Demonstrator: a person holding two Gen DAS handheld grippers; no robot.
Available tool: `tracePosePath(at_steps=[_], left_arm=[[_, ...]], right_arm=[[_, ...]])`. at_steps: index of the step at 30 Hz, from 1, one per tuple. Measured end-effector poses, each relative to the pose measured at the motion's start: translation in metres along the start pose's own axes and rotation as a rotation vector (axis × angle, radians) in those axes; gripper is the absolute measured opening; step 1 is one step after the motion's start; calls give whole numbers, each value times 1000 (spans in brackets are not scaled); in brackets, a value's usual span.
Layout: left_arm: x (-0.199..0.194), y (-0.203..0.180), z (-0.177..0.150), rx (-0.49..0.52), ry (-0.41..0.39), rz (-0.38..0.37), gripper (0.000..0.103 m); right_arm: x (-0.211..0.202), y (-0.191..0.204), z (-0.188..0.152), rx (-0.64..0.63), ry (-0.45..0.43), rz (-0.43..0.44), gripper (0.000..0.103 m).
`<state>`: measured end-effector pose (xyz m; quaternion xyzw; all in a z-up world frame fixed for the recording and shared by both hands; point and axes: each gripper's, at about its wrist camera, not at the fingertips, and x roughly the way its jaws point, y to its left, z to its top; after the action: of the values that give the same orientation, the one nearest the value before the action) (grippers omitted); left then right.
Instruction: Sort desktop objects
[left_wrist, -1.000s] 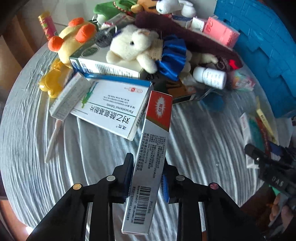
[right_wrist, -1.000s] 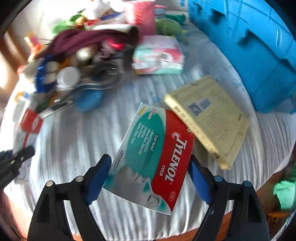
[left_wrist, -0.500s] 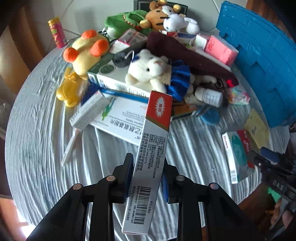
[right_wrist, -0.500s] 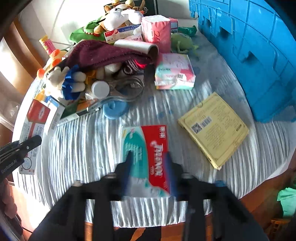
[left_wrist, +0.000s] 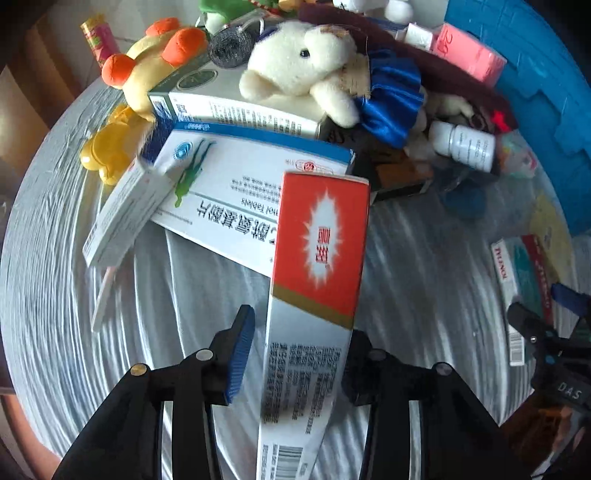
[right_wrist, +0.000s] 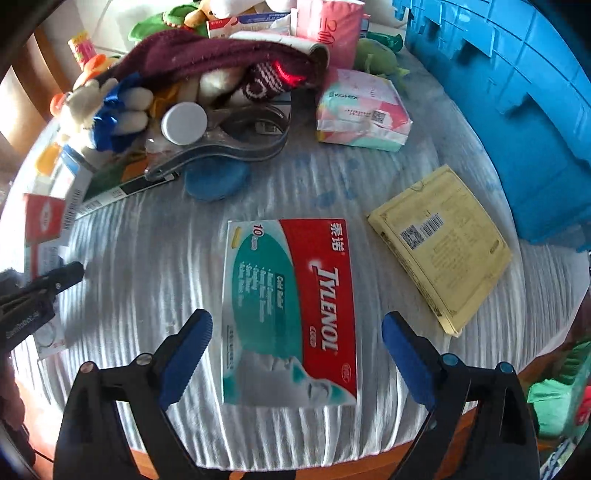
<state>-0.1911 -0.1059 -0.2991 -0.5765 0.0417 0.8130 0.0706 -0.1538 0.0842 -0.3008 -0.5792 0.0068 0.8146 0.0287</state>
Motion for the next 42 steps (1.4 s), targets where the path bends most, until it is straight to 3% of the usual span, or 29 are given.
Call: tracePosePath(at_steps=[1,3,8,23,30,42], left_arm=[[-2,0,-1,2,-3,-7,22],[-6,1,-2,7,-7,-19,22],[-35,1,0,10,-60,-35,22],[-125,0,17,13,-244,-51,22],[-167,11,19,6,-338,-50,22],[-214,-13,31,-41,-451,25,22]], right_arm=[[4,1,1,-2,8,-2,94],[7,2,1,-5,11,-1,71],[-12,8,6,-23,-2,1,71],[-131,20,37,-57,-249,72,71],[-167,27,46,-105,-335,86,71],[-227,28,58,-188,-465,118,71]])
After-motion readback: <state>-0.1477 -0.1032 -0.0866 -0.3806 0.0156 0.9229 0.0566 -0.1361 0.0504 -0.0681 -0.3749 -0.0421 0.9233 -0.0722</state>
